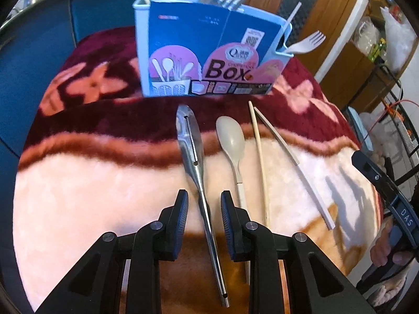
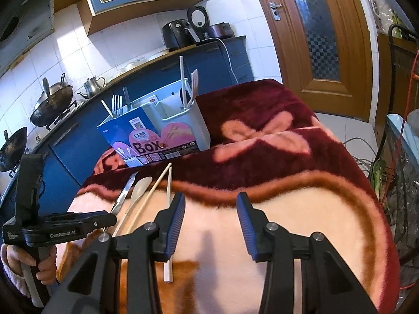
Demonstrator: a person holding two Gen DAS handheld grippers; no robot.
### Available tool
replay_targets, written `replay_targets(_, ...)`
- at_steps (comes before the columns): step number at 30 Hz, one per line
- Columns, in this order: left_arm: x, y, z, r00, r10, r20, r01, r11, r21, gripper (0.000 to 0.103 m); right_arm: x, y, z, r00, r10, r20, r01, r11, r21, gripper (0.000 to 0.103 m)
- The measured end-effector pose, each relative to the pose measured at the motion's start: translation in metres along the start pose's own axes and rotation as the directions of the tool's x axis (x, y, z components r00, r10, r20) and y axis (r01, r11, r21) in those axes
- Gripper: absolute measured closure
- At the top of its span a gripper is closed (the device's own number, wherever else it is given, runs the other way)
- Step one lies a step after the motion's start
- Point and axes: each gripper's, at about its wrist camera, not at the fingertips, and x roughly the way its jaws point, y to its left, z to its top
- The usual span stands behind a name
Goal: Organize utensils
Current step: 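Grasp the silver serving utensil with the left tool while the right tool grasps the white chopstick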
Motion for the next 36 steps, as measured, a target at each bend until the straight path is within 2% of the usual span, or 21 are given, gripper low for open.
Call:
replay_targets(8,0.011,-0.001,0.016,0.995,-0.009,-0.100,0.012,1.000,0.023,0.078,0.003,-0.006,-0.002,1.000,0.001,-0.009,-0.001,1.000,0.017,0.058)
replay_targets(11,0.011,0.002,0.017,0.994,0.002,-0.106,0.001,1.000,0.025,0.087,0.004,-0.008,-0.002,1.000,0.002,-0.014,-0.002,1.000,0.019,0.058)
replay_targets(15,0.009,0.015,0.016,0.995,-0.050,-0.089,0.047,0.998,-0.034,0.089,0.004,-0.006,-0.002,1.000,0.002,-0.017,-0.001,1.000,0.014,0.058)
replay_targets(22,-0.001,0.035,0.004,0.991,-0.133,-0.020,0.129,0.984,-0.122,0.092,0.005,0.006,0.000,0.999,-0.008,-0.035,0.007,1.000,-0.030,0.057)
replay_targets(27,-0.014,0.049,-0.006,0.985,-0.164,0.043,0.169,0.972,-0.164,0.092,0.010,0.014,0.002,0.998,-0.009,-0.059,0.006,0.999,-0.051,0.057)
replay_targets(32,-0.035,0.058,-0.009,0.979,-0.141,0.150,0.165,0.974,-0.158,0.092,0.021,0.030,0.006,0.993,-0.014,-0.114,0.001,0.993,-0.115,0.057)
replay_targets(36,-0.050,0.066,-0.010,0.966,-0.106,0.234,0.141,0.980,-0.141,0.092,0.032,0.044,0.012,0.986,-0.032,-0.161,0.003,0.984,-0.180,0.057)
